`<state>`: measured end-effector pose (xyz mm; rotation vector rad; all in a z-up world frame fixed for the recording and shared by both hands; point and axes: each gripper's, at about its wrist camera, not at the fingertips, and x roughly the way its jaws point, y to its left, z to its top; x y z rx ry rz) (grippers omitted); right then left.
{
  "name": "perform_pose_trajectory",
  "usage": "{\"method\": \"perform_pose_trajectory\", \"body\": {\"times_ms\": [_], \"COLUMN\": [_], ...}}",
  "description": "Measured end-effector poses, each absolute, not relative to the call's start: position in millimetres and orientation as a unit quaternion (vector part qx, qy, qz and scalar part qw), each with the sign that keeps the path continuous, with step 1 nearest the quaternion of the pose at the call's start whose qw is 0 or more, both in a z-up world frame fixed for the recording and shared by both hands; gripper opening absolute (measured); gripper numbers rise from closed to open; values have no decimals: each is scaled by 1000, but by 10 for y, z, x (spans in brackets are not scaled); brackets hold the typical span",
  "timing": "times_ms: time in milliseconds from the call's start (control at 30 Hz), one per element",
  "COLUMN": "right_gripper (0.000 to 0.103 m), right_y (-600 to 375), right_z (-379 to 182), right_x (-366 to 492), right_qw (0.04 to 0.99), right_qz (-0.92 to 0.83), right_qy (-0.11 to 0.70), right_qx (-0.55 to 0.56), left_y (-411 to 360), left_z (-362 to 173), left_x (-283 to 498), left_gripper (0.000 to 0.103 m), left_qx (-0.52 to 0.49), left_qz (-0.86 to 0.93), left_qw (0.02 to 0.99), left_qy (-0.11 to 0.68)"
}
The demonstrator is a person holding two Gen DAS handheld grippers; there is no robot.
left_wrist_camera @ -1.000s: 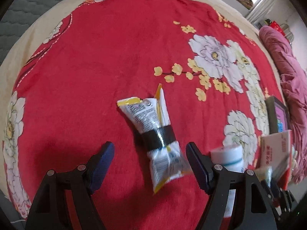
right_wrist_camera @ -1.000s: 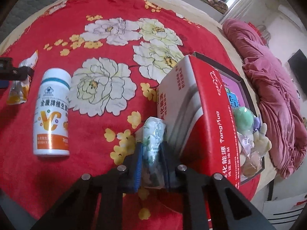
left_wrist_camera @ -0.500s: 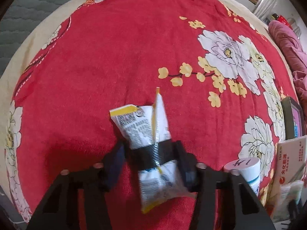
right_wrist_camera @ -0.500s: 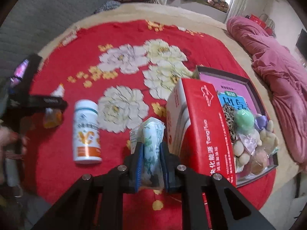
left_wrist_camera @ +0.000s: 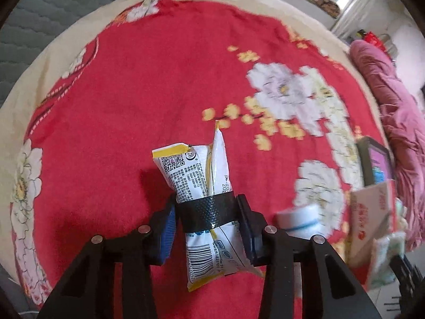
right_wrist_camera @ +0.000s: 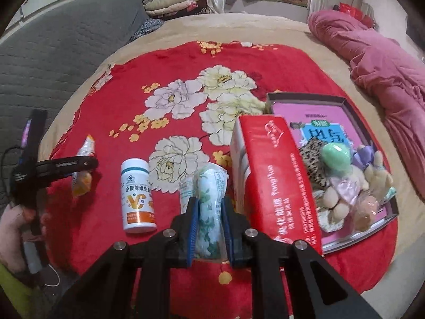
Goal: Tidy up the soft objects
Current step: 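Carry the snack bar and tissue pack over the pink book box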
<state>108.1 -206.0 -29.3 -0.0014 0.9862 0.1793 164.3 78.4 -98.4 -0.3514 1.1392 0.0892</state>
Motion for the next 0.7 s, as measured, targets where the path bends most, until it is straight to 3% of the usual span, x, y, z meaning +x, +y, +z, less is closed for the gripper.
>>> {"method": "perform_pose_trajectory", "body": {"times_ms": [300, 700], "right_gripper": [18, 18], "right_y": [-2375, -3574], "right_z": [43, 553], "right_x": [948, 698], "right_qw": [895, 918], "right_qz": [69, -12], "right_qy": [440, 386], "right_qx": [29, 87], "left_y": [109, -1143], "left_z": [-276, 357], "left_x": [1373, 1194], "left_gripper": [44, 44], "left_qx": [-115, -55], "left_qz": [-28, -127], "left_qw": [859, 875], "left_qy": [497, 465]}}
